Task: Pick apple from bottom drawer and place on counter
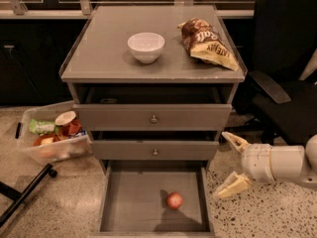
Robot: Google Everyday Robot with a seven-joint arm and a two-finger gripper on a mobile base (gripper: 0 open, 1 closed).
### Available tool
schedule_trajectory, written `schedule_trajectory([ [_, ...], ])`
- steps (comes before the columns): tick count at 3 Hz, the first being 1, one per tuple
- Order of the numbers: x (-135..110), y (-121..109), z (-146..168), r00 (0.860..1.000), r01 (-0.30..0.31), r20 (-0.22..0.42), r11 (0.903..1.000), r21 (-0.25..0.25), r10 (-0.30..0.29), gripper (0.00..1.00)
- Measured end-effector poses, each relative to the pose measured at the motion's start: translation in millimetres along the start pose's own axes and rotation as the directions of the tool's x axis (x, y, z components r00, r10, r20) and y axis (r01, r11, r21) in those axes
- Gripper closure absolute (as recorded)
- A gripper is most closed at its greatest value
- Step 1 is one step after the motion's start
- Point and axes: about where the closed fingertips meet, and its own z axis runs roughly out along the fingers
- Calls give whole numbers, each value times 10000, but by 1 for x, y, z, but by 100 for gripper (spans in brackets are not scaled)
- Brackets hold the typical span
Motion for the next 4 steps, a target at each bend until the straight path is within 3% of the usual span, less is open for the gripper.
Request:
schedule_trajectory([
  [1,31,0,25,9989,-461,128,9989,-83,462,0],
  [2,87,-1,70,9939,-1047,345,9945,-70,1048,0],
  [4,175,18,180,9920,-1140,469,9915,-620,1170,0],
])
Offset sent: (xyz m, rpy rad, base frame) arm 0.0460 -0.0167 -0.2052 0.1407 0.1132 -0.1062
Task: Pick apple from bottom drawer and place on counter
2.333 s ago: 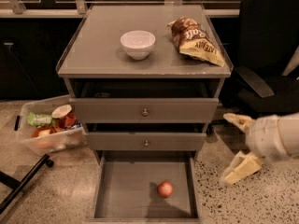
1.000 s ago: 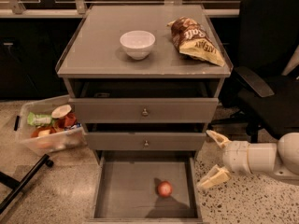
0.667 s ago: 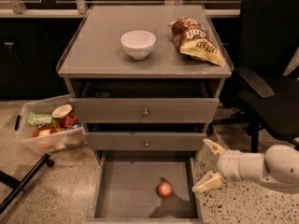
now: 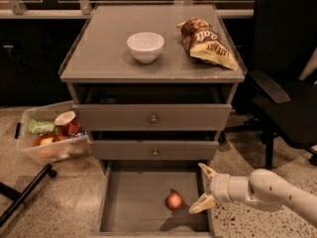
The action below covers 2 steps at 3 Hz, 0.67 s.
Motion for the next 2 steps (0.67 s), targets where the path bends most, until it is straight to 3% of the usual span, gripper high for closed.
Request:
schedule_trajectory([
  [2,83,14,108,9984,372,-420,9990,-229,-381,0],
])
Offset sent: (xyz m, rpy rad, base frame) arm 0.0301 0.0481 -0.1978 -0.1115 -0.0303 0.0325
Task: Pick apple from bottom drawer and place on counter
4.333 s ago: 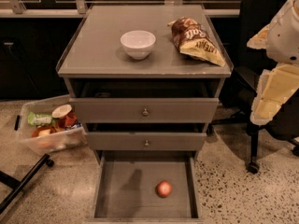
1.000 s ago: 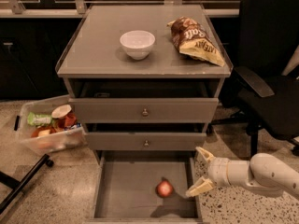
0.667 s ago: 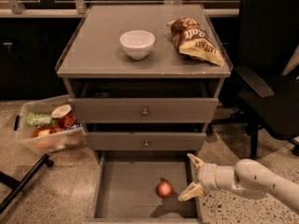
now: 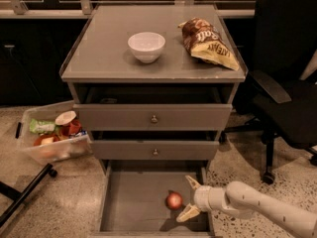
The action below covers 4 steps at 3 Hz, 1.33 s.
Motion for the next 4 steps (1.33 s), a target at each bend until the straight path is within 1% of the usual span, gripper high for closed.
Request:
schedule_trajectory([
  [1,0,0,0,10000,0,-2,10000,1,0,0],
  [2,20,-9,11,9990,-115,-430,9996,272,126,0],
  [3,47,-25,30,9950,-32,-997,9989,474,79,0],
  [4,77,-36,54,9930,-77,-1176,9996,277,109,0],
])
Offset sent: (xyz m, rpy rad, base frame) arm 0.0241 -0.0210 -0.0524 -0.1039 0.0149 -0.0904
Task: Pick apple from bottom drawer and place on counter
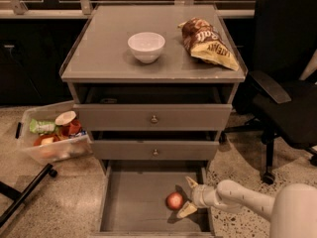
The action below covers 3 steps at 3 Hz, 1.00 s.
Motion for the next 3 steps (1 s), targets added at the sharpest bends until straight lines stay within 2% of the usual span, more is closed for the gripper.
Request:
schedule_trajectory([
  [1,23,-3,30,9997,-247,55,9983,-524,250,0],
  [2,32,1,56,9988,-391,255,9937,-1049,420,0],
  [3,39,2,74,9986,-468,196,9898,-1343,499,0],
])
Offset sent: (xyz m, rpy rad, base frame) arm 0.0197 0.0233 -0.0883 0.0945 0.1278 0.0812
